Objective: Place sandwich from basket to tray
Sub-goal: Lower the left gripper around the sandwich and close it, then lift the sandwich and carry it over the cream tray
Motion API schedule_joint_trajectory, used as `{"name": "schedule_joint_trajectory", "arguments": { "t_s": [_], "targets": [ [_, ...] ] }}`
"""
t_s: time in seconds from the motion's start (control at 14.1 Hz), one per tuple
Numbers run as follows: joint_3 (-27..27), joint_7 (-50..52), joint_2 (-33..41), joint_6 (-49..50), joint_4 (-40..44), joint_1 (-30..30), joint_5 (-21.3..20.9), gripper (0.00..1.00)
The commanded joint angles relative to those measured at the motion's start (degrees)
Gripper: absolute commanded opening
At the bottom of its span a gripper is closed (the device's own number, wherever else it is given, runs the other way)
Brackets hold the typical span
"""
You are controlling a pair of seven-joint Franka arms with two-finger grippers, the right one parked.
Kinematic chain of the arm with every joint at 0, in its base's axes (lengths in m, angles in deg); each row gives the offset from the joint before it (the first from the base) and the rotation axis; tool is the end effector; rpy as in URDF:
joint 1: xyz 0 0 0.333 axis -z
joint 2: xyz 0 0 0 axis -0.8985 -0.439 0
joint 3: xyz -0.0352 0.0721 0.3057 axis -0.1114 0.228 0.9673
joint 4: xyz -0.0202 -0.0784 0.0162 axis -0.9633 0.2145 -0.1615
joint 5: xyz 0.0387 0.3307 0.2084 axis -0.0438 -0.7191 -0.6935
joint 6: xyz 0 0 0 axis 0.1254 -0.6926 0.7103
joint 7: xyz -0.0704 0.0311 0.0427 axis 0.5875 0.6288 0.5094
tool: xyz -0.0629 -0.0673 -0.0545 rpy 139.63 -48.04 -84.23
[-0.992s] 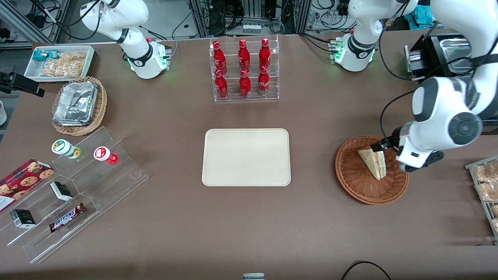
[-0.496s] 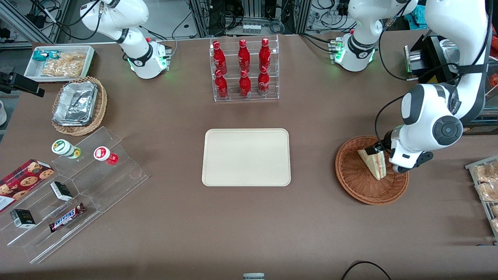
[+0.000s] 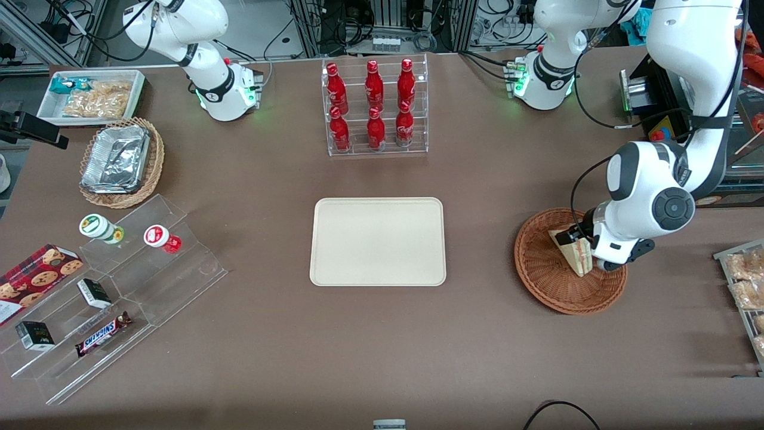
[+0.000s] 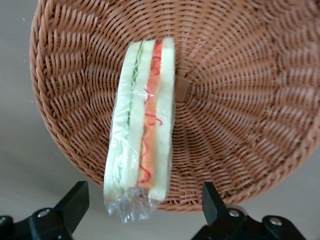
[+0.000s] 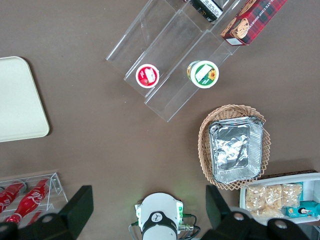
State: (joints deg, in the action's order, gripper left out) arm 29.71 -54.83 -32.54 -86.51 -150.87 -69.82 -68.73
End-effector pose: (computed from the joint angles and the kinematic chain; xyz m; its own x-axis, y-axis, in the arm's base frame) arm 0.5636 -0.0365 0.2733 0.8674 0.4419 -0.2289 0.4317 -0.8969 -0.0957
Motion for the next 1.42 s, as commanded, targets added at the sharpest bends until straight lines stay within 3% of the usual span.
{"name": "schedule_joint_trajectory", "arguments": {
  "t_s": [0.0, 0.21, 0.28, 0.35, 0.43, 0.5, 0.64, 0.92, 1.13, 1.35],
  "targets": [
    [-0.38, 0.8, -0.53, -3.97, -2.74, -0.91, -0.09, 1.0],
    [-0.38, 0.8, -1.14, -5.4, -3.71, -1.0, 0.0, 1.0],
    [-0.38, 0.8, -1.58, -5.49, -3.71, -1.26, 0.09, 0.95],
    [-0.38, 0.8, -1.49, -5.49, -3.8, -1.7, 0.0, 0.79],
    [-0.38, 0.8, -1.32, -5.23, -3.8, -1.79, 0.0, 0.55],
    [-0.46, 0.72, -1.23, -5.14, -3.72, -1.79, -0.08, 0.4],
    [-0.46, 0.19, -0.44, -4.61, -3.28, -1.79, -0.09, 0.23],
    [-1.08, -0.25, 2.98, -4.08, -1.61, 1.36, -0.26, 0.19],
    [-0.9, -1.22, 4.04, 2.66, 2.33, 10.84, -1.4, 0.19],
    [-1.08, 6.13, 0.9, 15.21, 14.69, 19.71, -3.07, 0.19]
  ]
}}
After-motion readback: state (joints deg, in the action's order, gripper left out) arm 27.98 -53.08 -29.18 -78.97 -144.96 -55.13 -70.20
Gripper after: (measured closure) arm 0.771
